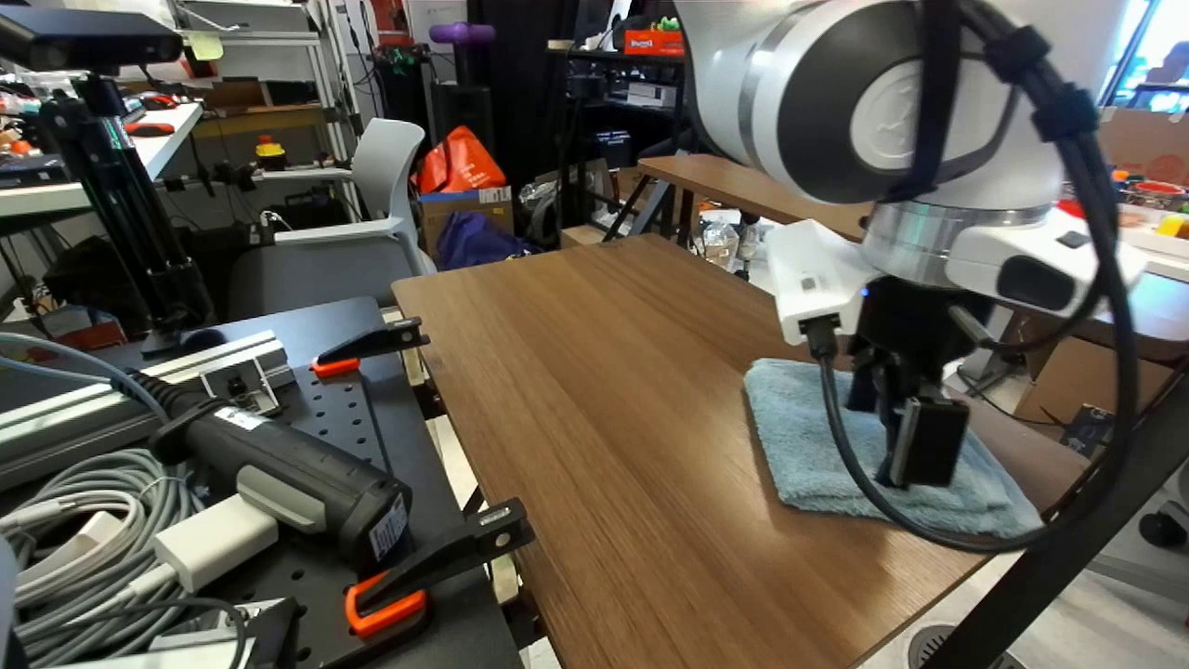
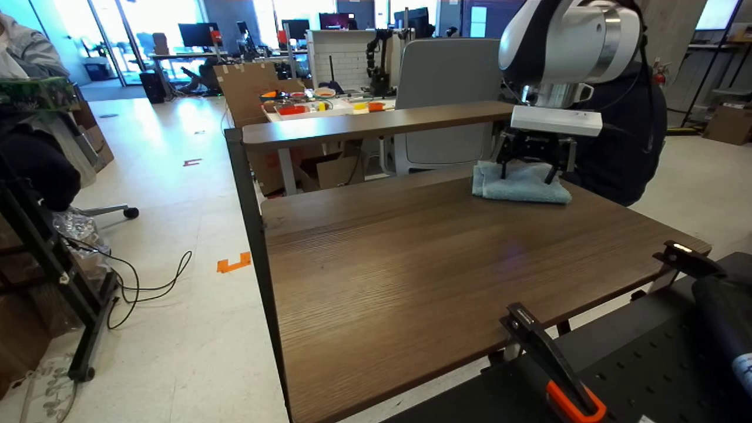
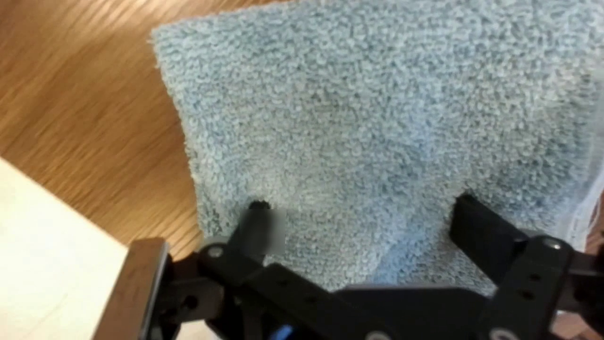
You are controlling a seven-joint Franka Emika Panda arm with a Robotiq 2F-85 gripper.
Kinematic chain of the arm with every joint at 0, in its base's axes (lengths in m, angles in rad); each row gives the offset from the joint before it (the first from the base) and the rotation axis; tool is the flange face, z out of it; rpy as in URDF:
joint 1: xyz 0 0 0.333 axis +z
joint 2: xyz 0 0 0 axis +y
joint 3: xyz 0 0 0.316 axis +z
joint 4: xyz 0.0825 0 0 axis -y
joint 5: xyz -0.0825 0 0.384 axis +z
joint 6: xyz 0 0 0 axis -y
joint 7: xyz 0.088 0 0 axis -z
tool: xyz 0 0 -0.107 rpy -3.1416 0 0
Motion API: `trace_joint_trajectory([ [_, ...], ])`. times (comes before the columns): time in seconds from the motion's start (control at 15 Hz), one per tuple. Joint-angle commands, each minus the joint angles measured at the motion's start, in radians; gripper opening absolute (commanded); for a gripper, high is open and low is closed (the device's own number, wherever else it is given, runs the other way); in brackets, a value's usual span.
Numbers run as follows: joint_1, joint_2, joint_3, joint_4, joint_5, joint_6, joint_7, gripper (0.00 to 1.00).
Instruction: Use the towel to wipe the table.
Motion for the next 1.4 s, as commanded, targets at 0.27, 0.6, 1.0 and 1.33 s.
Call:
trace_joint_trajectory([
  [0.27, -0.064, 0.079, -0.033, 0.121, 0.009, -0.055, 0.076, 1.0],
  [0.6, -0.054, -0.015, -0.003, -0.037, -0.039, -0.06, -0.064, 1.0],
  [1.0, -0.007, -0.186, 0.007, -0.357, -0.152, -0.025, -0.237, 1.0],
  [1.33, 0.016, -0.305, -0.001, -0.524, -0.305, -0.02, -0.348, 1.0],
])
